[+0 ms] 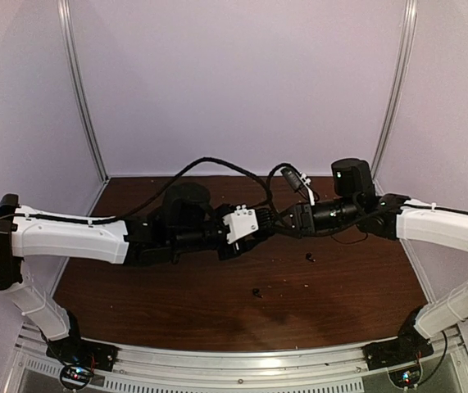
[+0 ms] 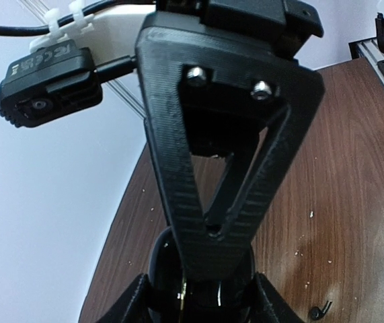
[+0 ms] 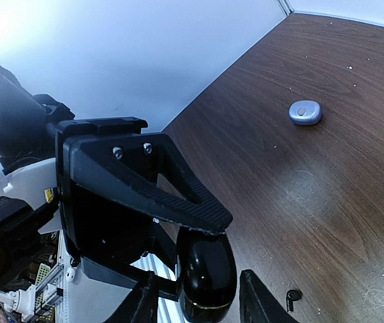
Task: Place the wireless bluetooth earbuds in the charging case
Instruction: Pass from the left arm to the right
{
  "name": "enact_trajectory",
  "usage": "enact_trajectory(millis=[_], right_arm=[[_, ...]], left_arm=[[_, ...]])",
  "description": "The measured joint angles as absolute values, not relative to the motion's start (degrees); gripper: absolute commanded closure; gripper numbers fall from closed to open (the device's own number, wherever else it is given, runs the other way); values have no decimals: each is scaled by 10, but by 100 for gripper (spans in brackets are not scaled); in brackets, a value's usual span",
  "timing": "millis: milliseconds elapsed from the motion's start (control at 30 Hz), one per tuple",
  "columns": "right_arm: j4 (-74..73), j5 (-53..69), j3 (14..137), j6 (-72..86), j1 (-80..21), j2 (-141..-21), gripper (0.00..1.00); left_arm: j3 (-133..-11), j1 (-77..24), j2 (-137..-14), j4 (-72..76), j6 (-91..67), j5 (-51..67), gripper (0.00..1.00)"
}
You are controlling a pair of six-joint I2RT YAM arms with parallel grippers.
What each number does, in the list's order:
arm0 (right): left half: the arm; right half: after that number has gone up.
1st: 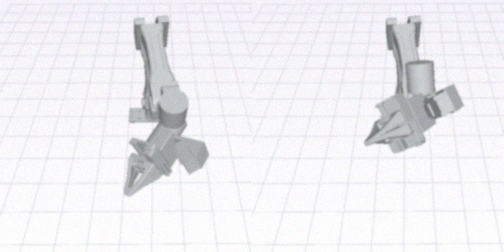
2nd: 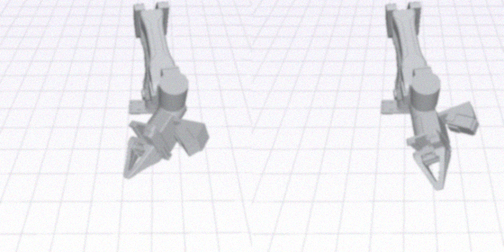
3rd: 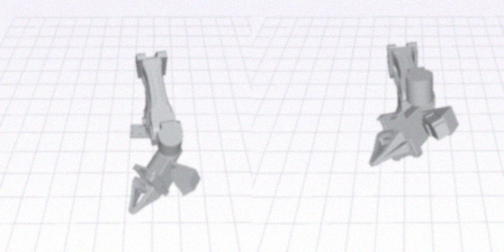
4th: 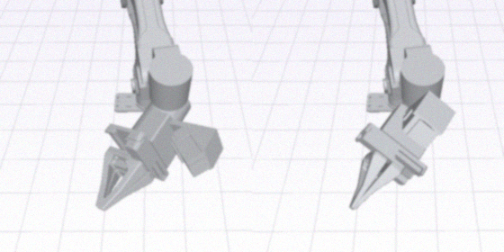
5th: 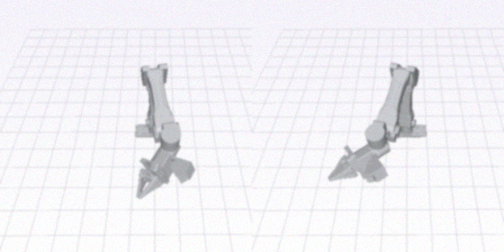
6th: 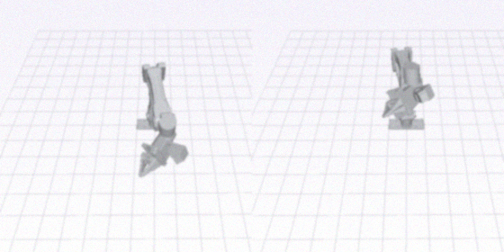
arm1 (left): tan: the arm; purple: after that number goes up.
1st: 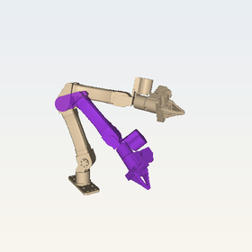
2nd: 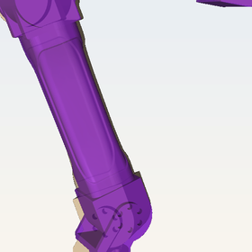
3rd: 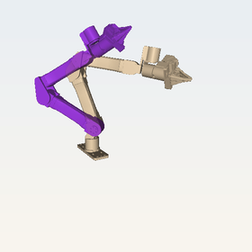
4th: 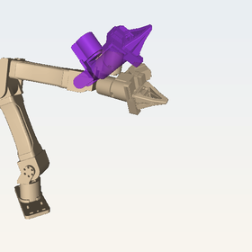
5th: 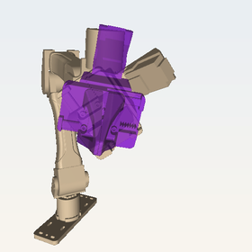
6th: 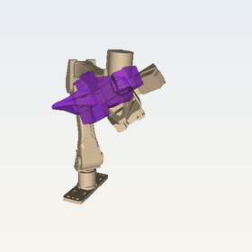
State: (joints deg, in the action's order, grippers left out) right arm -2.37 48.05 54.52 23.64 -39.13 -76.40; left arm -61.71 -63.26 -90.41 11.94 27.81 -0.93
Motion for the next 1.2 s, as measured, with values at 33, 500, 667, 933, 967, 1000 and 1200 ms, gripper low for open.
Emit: enact_trajectory(millis=[33, 500, 667, 933, 967, 1000, 1200], right_arm=[[-25, 481, 547, 235, -392, -765, 65], [-36, 493, 560, 232, -392, -773, 91], [-26, 495, 568, 231, -398, -771, 93], [-17, 488, 568, 231, -388, -747, 93], [-13, 487, 568, 230, -386, -743, 93], [-6, 485, 568, 229, -384, -740, 93], [46, 480, 578, 220, -382, -714, 93]], left_arm=[[-617, -635, -904, 119, 281, -11, 84], [-613, -646, -896, 120, 297, -39, 54], [-586, -652, -868, 141, 287, -55, 35], [-517, -647, -786, 197, 241, -112, 24], [-513, -646, -777, 197, 230, -112, 25], [-509, -642, -768, 197, 217, -110, 26], [-499, -589, -721, 197, 117, 34, 32]])
